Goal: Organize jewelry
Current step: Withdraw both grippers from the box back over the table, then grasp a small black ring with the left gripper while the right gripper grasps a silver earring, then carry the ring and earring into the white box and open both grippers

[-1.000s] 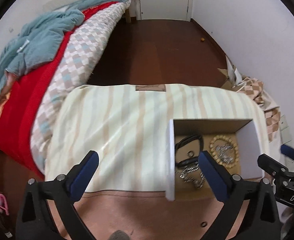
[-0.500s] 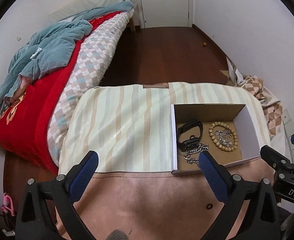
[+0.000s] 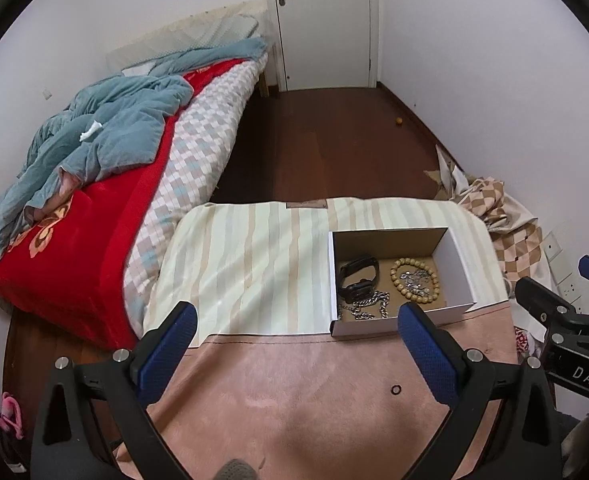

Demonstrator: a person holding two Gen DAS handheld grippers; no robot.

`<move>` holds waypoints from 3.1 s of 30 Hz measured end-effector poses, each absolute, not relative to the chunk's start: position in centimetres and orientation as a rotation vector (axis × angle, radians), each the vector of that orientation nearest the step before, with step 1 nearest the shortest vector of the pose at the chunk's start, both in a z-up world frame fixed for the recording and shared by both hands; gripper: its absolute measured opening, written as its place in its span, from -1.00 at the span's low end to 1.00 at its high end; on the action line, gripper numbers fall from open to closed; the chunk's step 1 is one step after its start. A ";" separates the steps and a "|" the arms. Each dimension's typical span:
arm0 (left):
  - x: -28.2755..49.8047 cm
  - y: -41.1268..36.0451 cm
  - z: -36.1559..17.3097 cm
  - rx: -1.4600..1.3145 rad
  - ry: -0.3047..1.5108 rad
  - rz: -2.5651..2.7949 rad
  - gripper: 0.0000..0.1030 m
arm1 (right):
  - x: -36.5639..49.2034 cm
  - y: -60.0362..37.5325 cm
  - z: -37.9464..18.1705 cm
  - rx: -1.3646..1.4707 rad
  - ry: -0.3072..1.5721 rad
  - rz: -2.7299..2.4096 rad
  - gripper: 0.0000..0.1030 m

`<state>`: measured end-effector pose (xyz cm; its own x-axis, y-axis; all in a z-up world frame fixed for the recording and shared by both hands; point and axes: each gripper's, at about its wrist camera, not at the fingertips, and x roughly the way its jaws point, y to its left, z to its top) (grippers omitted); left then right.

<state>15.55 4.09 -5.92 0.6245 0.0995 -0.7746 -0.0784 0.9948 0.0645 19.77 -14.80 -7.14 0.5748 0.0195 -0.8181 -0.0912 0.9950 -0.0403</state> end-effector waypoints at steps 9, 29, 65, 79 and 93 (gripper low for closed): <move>12.8 4.0 -5.2 0.003 0.870 0.143 0.99 | 16.3 -16.3 -4.5 -0.028 0.911 0.082 0.97; 14.6 0.9 -21.9 0.069 1.167 0.225 0.99 | 17.3 -23.6 -24.2 0.078 1.073 0.010 0.13; 14.8 -5.7 -23.7 0.021 1.149 -0.060 -0.81 | 15.1 -22.8 -22.4 0.092 0.970 0.027 -0.76; 19.4 -2.8 -15.9 -0.109 1.069 -0.160 -0.81 | 17.6 -21.3 -17.2 0.176 0.911 0.143 -0.76; 31.5 -0.7 -15.4 -0.223 1.184 -0.236 -0.77 | 30.7 -17.4 -18.7 0.260 1.092 0.364 -0.75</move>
<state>31.47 -0.74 -15.40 0.3583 -0.2973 -0.8850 0.0647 0.9536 -0.2941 30.75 -17.39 -18.75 0.4107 0.4114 -0.8137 -0.1594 0.9111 0.3802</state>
